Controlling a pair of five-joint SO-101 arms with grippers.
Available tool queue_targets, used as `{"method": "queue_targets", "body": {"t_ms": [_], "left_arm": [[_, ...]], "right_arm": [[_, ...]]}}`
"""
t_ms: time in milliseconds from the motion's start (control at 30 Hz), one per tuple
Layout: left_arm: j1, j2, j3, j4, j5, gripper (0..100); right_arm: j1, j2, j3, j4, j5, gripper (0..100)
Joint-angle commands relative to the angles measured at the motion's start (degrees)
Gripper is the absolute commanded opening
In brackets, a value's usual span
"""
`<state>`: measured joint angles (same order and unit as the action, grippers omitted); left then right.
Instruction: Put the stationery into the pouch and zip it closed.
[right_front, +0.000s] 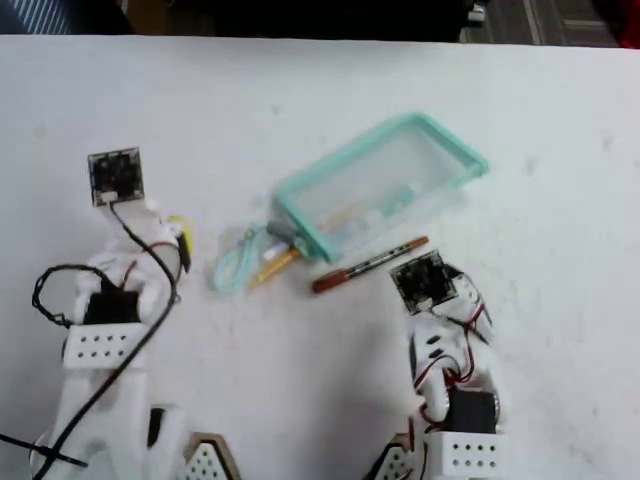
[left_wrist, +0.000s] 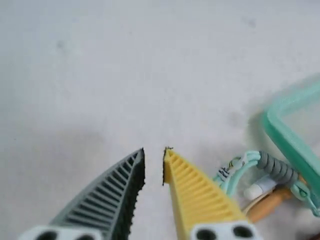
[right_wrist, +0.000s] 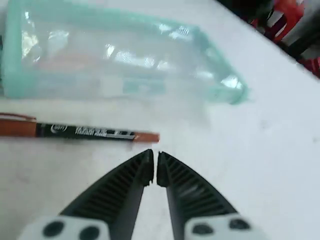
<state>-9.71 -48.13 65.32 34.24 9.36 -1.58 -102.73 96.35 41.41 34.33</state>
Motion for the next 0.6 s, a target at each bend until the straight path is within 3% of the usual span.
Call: {"method": "queue_targets", "body": {"t_ms": [0, 300, 567], "left_arm": [[-3.8, 0.2, -3.2, -4.3, 0.6, 10], [-6.1, 0.2, -3.1, -5.6, 0.7, 10], [-6.0, 0.6, -3.0, -5.9, 0.8, 10]], "right_arm": [[-4.8, -0.5, -4.8, -0.9, -1.4, 2.2], [-30.4, 4.7, -22.9, 8.8, -3.4, 2.2], [-38.2, 43.1, -43.0, 6.9, -3.9, 2.2]]}}
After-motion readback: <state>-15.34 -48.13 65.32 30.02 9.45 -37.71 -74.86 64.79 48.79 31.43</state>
